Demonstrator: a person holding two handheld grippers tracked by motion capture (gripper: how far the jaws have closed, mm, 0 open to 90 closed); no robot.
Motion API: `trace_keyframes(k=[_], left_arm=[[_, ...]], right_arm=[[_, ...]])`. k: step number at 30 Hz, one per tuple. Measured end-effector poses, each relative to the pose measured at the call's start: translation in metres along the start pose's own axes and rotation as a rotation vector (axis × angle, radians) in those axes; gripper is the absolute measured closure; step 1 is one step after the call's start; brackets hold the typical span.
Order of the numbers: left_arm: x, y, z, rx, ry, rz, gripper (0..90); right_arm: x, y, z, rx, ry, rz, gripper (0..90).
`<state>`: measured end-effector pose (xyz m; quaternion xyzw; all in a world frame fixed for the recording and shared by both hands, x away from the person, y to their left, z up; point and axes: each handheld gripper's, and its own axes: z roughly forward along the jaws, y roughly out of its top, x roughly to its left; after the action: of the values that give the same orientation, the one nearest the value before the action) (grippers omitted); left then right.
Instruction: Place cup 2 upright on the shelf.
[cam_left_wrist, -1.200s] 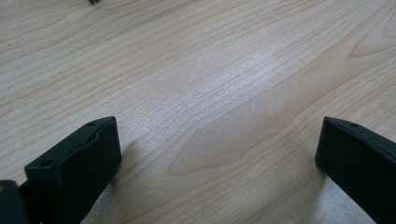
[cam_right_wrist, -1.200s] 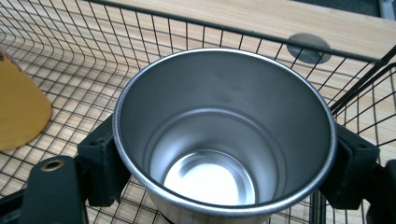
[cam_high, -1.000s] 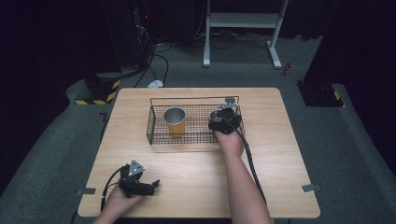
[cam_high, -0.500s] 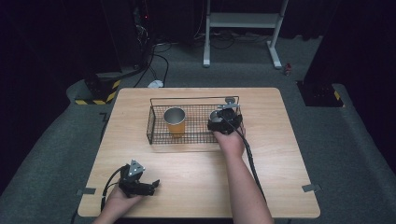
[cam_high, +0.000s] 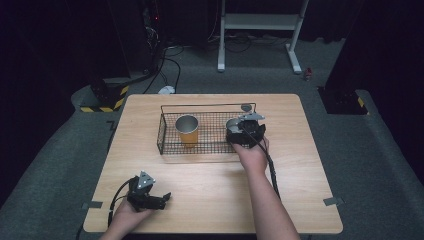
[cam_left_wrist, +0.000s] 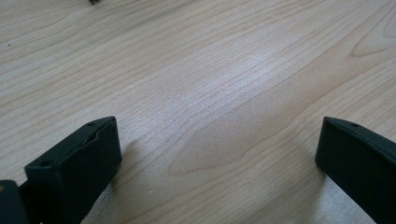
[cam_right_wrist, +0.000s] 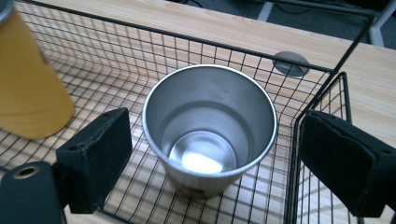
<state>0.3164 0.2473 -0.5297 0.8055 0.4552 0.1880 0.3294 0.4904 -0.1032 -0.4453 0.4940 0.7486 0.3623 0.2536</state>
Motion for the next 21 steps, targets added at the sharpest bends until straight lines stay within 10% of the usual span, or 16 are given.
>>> trace_keyframes(k=[21], left_arm=[[0.000,0.000,0.000,-0.001,0.000,-0.004,0.6]], right_arm=[[-0.006,-0.074,-0.066,-0.067,0.043,-0.029,10.0]])
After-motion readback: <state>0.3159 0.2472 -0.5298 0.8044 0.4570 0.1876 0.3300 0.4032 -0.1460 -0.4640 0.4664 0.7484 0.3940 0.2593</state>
